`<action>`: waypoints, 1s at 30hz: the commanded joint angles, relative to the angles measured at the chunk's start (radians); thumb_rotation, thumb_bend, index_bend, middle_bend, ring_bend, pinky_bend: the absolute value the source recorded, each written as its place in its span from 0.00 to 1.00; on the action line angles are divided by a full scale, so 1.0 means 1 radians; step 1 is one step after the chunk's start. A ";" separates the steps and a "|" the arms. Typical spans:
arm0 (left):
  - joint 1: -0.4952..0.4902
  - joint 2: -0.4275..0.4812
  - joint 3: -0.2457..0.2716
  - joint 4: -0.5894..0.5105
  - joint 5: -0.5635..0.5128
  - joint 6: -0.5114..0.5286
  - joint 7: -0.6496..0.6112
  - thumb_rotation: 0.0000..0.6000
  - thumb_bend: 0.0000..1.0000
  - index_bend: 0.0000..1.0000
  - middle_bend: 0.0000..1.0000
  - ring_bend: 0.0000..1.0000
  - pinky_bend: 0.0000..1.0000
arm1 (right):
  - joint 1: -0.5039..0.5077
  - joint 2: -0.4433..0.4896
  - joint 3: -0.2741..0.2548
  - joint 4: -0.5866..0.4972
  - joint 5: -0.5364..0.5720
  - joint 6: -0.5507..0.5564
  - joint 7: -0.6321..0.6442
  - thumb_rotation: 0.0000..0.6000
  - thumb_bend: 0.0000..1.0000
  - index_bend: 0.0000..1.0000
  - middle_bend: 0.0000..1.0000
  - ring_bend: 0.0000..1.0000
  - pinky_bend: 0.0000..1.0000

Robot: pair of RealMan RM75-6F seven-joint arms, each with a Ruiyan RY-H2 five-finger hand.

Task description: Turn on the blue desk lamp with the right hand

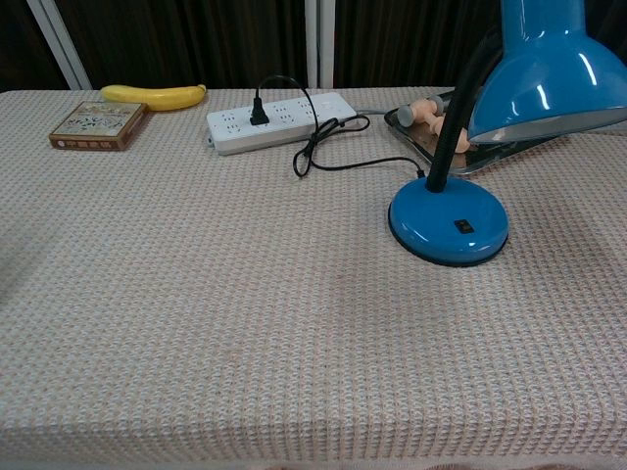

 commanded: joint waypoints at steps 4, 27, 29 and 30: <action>-0.002 -0.001 0.005 -0.009 -0.014 -0.022 -0.007 1.00 0.03 0.12 0.08 0.00 0.00 | 0.007 -0.005 -0.007 0.019 0.006 -0.031 0.021 1.00 0.00 0.00 0.00 0.00 0.00; -0.002 -0.021 0.006 0.026 -0.016 -0.029 -0.029 1.00 0.03 0.12 0.08 0.00 0.00 | 0.201 0.028 -0.060 -0.142 -0.075 -0.353 -0.198 0.99 0.67 0.03 0.00 0.00 0.00; -0.001 -0.019 0.007 0.027 -0.014 -0.026 -0.035 1.00 0.03 0.12 0.08 0.00 0.00 | 0.226 0.006 -0.054 -0.144 -0.061 -0.394 -0.244 0.99 0.68 0.03 0.00 0.00 0.00; 0.000 -0.019 0.007 0.028 -0.013 -0.025 -0.038 1.00 0.03 0.12 0.08 0.00 0.00 | 0.236 -0.005 -0.052 -0.145 -0.053 -0.410 -0.262 0.98 0.68 0.03 0.00 0.00 0.00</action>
